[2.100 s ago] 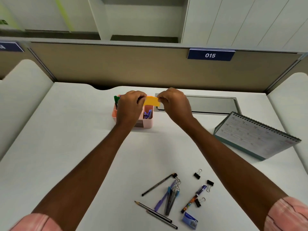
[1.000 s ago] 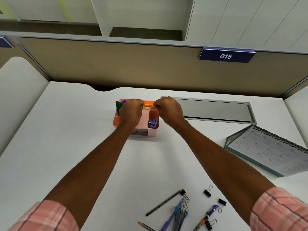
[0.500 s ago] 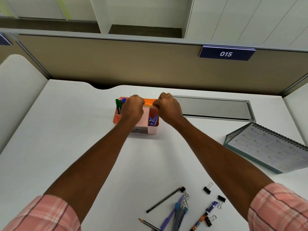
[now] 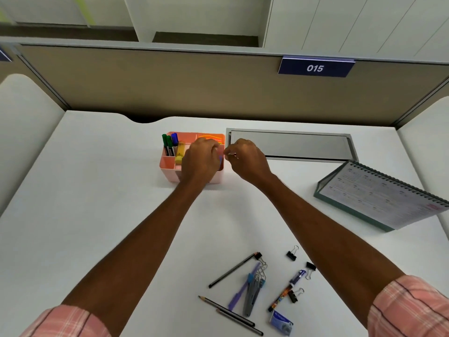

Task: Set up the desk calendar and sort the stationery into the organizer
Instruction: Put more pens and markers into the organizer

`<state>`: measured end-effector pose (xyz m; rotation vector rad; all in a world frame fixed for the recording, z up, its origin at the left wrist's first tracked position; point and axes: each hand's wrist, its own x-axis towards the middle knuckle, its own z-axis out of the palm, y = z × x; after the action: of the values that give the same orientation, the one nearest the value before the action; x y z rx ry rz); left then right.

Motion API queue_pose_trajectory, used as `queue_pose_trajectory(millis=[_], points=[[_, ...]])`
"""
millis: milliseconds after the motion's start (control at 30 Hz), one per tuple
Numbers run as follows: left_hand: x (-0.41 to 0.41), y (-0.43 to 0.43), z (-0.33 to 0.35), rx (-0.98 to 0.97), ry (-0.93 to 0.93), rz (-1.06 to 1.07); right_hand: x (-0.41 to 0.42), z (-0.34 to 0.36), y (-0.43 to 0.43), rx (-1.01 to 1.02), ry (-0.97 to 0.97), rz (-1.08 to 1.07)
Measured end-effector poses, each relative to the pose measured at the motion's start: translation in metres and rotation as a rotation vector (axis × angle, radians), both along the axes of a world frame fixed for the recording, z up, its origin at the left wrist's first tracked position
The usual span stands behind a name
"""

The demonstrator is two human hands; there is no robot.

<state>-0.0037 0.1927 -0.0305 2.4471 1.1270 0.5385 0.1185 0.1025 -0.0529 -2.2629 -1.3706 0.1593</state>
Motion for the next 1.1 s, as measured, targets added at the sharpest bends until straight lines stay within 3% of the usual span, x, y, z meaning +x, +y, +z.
queue_pose_trajectory(millis=[233, 567, 767, 1100], points=[[-0.031, -0.078, -0.032, -0.171, -0.067, -0.062, -0.028, -0.029, -0.077, -0.045, 0.17, -0.039], [-0.103, -0.199, -0.084, -0.389, 0.203, -0.121, -0.077, -0.064, -0.204, -0.235, 0.388, -0.025], [-0.126, -0.239, -0.092, -0.474, 0.292, -0.114, -0.105, -0.078, -0.254, -0.317, 0.41, 0.011], [-0.134, -0.273, -0.099, -0.399, 0.308, -0.167, -0.127, -0.084, -0.274, -0.36, 0.403, 0.048]])
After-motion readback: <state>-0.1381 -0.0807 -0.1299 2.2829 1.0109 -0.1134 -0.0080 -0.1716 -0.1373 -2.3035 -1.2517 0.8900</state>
